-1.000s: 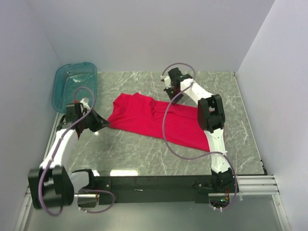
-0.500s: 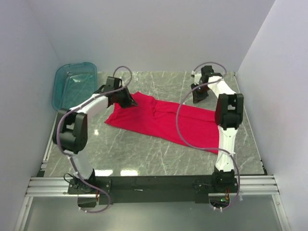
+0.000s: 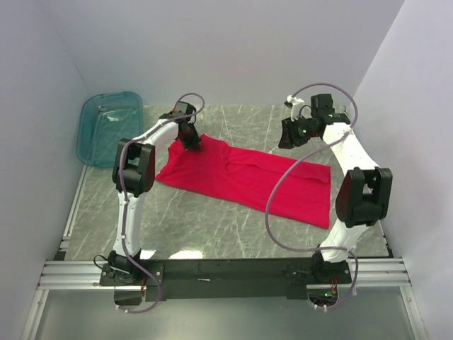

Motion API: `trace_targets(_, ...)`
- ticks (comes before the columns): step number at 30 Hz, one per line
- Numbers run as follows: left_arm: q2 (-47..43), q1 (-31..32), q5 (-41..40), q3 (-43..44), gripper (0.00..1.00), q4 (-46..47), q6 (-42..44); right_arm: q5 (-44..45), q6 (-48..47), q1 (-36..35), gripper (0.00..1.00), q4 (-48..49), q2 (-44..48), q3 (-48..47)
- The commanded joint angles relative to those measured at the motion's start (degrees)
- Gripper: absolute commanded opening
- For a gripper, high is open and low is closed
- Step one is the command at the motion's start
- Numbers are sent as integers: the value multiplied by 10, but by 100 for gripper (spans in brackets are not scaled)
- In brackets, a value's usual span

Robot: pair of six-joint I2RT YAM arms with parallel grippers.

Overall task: Fold and stack the t-shirts
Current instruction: Fold the tshirt

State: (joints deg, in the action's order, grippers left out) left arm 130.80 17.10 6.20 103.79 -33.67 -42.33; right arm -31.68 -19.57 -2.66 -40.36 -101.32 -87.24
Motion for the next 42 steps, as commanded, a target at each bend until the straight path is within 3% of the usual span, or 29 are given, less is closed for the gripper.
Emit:
trace_targets(1,45,11,-40,53,0,-98,29,-50,5,19,46,20,41,27)
trace_targets(5,109,11,-45,117,1,-131,44,-80,14,24,46,17,74,39)
trace_targets(10,191,8,-38,283,0,-191,47,-96,6,24,48,12,111,64)
trace_targets(14,241,-2,2,345,0,-156,36,-145,-87,21,53,-42,116,82)
trace_targets(17,248,-7,56,348,0,-94,24,-139,-202,-51,55,-111,118,119)
trace_targets(18,243,-8,71,348,0,-80,23,-117,-219,-81,58,-89,132,142)
trace_targets(19,224,-8,85,347,0,-68,22,-49,-217,-154,61,-63,144,199)
trace_targets(22,159,-9,95,293,6,4,35,74,-190,-256,80,57,180,273)
trace_targets(23,99,-11,96,246,9,23,44,120,-187,-303,85,75,174,290)
trace_targets(26,-35,-23,85,142,21,91,70,225,-155,-365,86,111,121,271)
trace_targets(31,-224,-64,69,4,29,138,109,316,-114,-400,85,145,53,226)
trace_targets(32,-292,-73,67,-58,29,145,116,322,-109,-401,84,144,35,215)
trace_targets(34,-401,-108,61,-132,39,172,103,347,-101,-406,82,149,22,208)
trace_targets(38,-574,-220,127,-375,57,213,70,352,-96,-410,74,145,-5,205)
trace_targets(40,-652,-248,154,-432,67,200,68,358,-91,-411,70,143,-16,203)
trace_targets(42,-694,-276,173,-495,70,172,72,362,-89,-411,63,136,-33,198)
